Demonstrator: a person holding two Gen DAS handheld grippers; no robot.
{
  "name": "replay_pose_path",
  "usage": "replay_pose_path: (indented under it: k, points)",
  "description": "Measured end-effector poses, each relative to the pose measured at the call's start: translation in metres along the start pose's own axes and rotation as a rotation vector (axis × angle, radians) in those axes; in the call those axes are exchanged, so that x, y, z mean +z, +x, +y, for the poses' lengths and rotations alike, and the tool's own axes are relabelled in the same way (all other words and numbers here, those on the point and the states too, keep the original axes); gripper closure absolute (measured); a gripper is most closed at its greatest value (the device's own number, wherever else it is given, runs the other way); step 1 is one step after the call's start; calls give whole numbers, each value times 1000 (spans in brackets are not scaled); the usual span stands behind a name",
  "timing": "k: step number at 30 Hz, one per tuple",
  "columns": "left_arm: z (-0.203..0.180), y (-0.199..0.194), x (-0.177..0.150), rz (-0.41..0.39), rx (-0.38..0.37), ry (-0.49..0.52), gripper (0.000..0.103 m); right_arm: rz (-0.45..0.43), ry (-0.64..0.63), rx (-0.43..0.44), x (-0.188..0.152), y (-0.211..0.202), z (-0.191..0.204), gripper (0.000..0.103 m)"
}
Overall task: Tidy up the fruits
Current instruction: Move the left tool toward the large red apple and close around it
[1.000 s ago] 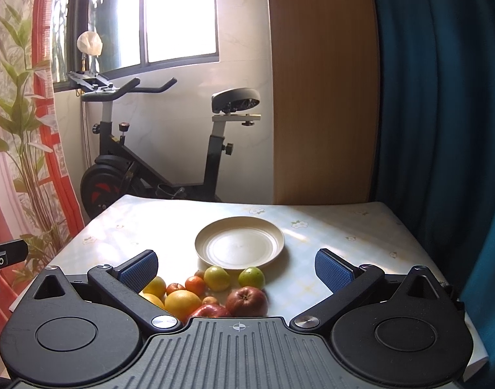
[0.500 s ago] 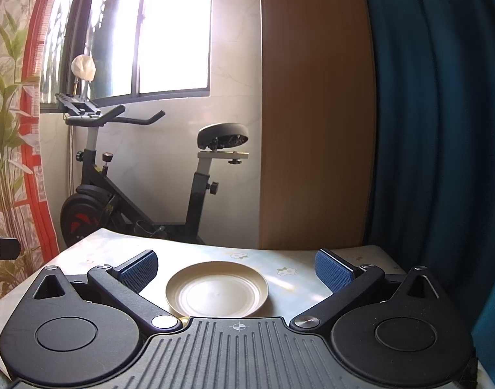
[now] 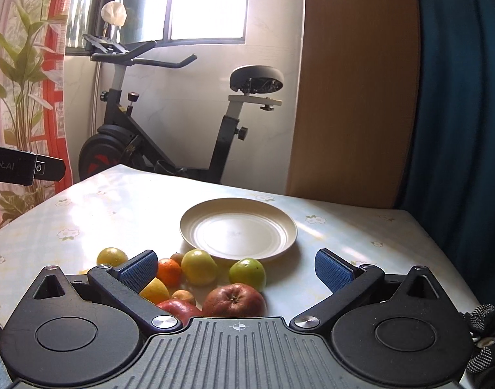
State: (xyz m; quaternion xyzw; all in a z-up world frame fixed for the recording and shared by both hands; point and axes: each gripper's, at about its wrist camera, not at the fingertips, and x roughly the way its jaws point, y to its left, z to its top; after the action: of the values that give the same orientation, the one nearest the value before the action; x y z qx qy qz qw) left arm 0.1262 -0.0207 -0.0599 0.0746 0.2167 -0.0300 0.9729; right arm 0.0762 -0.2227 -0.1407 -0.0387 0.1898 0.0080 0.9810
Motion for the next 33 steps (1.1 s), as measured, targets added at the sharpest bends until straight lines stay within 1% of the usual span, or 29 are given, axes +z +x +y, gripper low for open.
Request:
replay_pose_path:
  k: [3,6,8,10,14,18,19,22,25,31,33]
  points:
    - [-2,6,-11,26,-30,-40,8,43,-1,2,-8,8,3,0]
    - [-8,15,-20,68,-51,-14,8,84,31,40,-20,14,3,1]
    - [-10,19,-24,86,-36,8,10,108,42,52,-26,18,-1,3]
    - [-10,20,-26,85,-21,12,10,130,51,59,-32,20,-4,3]
    - [-9,24,-29,114,-38,11,11,159,85,110,-43,23,-8,3]
    - [-3,28,-35,162,-66,-24,19,175,82,149,-47,24,-8,3]
    - [-1,29,-37,169,-80,-39,20,181,81,158,-48,25,-7,3]
    - [5,31,-41,175,-126,-83,20,185,72,170,-50,26,-6,5]
    - [8,33,-43,174,-163,-110,20,187,48,184,-52,28,-4,10]
    - [1,32,-45,167,-170,-88,20,199,15,217,-58,30,3,18]
    - [-2,31,-45,162,-183,-76,23,201,15,224,-59,30,4,20]
